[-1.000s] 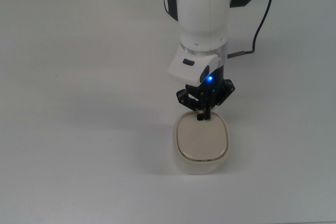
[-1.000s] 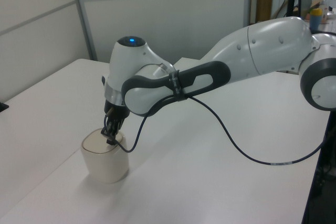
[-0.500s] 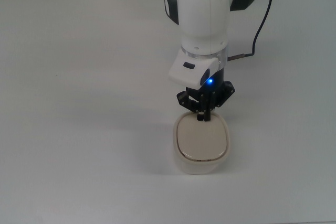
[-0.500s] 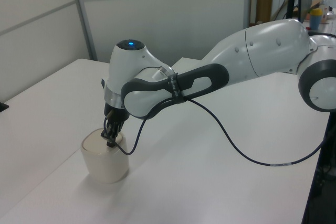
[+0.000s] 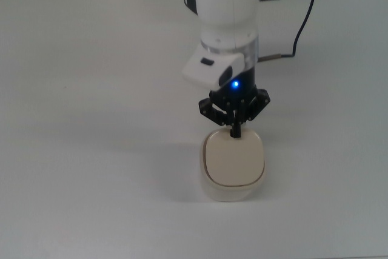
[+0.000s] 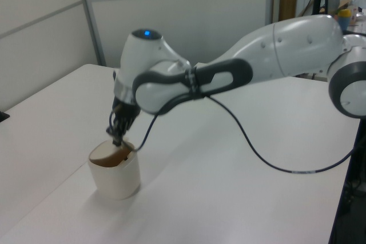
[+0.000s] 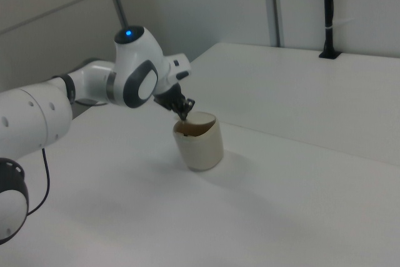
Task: Open the trash can
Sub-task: 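Press the dark button on the lid with the gripper fingertips, then lift the gripper up away from the opened lid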
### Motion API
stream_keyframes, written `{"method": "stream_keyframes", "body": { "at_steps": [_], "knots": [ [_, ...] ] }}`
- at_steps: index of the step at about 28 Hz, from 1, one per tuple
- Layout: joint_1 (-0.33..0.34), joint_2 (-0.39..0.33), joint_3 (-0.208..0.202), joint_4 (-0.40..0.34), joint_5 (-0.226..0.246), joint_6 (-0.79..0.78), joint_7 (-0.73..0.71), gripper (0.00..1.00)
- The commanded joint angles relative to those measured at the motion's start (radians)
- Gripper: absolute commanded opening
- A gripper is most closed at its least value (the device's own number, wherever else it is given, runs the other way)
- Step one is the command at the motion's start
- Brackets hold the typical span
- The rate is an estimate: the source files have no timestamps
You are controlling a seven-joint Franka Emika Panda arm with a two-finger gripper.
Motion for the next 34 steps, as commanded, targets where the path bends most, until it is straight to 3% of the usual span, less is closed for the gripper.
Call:
{"method": "stream_keyframes", "body": {
  "at_steps": [1,11,17,24,31,32,33,34],
  "knots": [
    [-0.024,-0.118,-0.011,-0.031,0.054,-0.058,0.017,0.0],
    [-0.062,-0.251,-0.019,-0.031,0.031,-0.33,-0.006,0.0],
    [-0.068,-0.302,-0.025,-0.031,-0.079,-0.549,-0.084,0.0],
    [-0.068,-0.316,-0.058,-0.04,-0.146,-0.652,-0.089,0.0],
    [-0.068,-0.333,-0.069,-0.041,-0.151,-0.67,-0.09,0.0],
    [-0.068,-0.334,-0.069,-0.041,-0.151,-0.671,-0.089,0.06],
    [-0.07,-0.334,-0.075,-0.041,-0.151,-0.671,-0.09,0.31],
    [-0.07,-0.333,-0.078,-0.04,-0.15,-0.671,-0.089,0.5]
  ]
}}
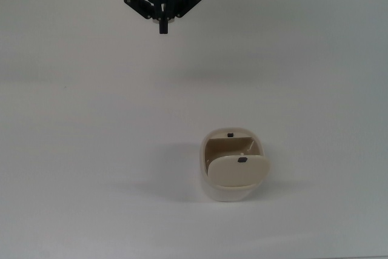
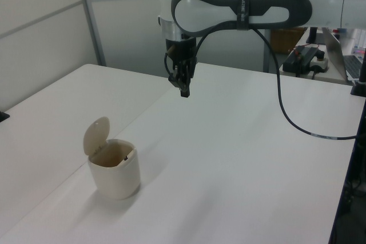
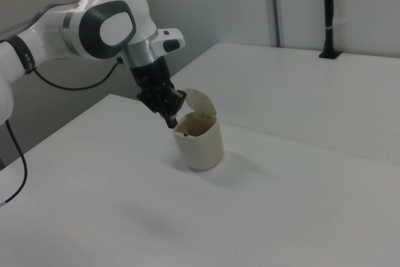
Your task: Open the trash can
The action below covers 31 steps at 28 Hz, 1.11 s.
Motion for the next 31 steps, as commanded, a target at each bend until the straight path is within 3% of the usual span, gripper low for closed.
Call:
{"method": "stream_keyframes", "body": {
  "at_steps": [1,2,31],
  "knots": [
    [0.001,-0.038,-0.018,-0.032,-0.007,-0.022,-0.019,0.73],
    [0.001,-0.037,-0.02,-0.032,-0.007,-0.02,-0.013,1.0],
    [0.001,-0.044,-0.022,-0.029,-0.003,-0.065,-0.01,1.0]
  ]
}}
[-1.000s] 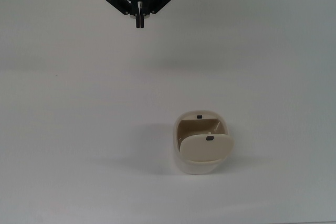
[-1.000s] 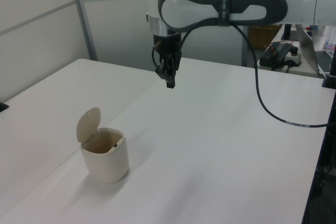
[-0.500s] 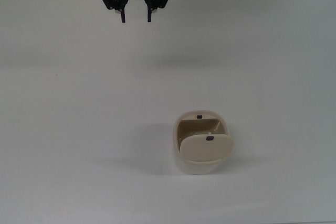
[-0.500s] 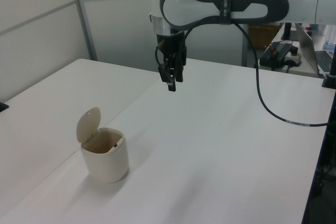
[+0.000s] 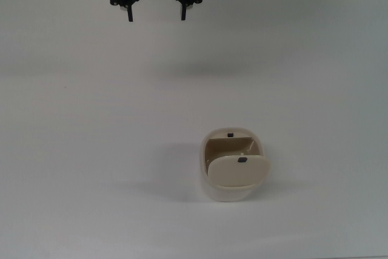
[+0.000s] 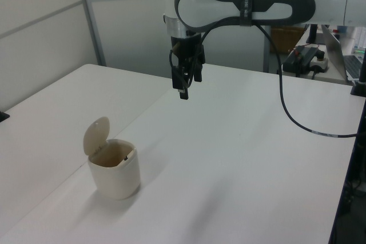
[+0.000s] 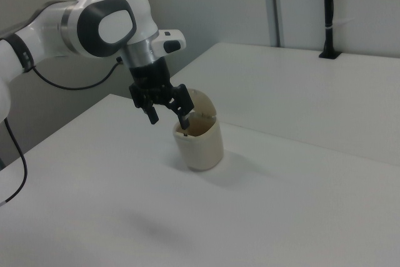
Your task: Open the trash can
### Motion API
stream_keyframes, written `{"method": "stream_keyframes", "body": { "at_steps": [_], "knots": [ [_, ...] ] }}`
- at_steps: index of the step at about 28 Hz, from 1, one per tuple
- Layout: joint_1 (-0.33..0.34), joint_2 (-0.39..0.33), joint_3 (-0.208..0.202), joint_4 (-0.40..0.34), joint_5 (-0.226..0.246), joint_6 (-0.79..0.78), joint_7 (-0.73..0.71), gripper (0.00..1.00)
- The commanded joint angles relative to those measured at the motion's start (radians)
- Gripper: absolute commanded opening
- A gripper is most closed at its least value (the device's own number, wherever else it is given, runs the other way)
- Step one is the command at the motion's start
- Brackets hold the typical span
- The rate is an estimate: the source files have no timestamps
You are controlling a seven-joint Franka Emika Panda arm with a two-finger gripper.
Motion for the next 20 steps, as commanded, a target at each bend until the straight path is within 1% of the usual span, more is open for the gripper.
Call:
{"method": "stream_keyframes", "body": {
  "at_steps": [1,12,14,17,20],
  "knots": [
    [0.001,-0.031,-0.007,-0.028,-0.003,-0.018,-0.01,1.0],
    [0.001,-0.031,-0.007,-0.026,0.006,-0.016,-0.008,1.0],
    [0.001,-0.03,-0.008,-0.026,0.014,-0.016,-0.008,1.0],
    [0.0,-0.03,-0.01,-0.025,0.048,-0.016,-0.008,1.0],
    [0.0,-0.03,-0.013,-0.025,0.051,-0.016,-0.008,1.0]
  ]
}}
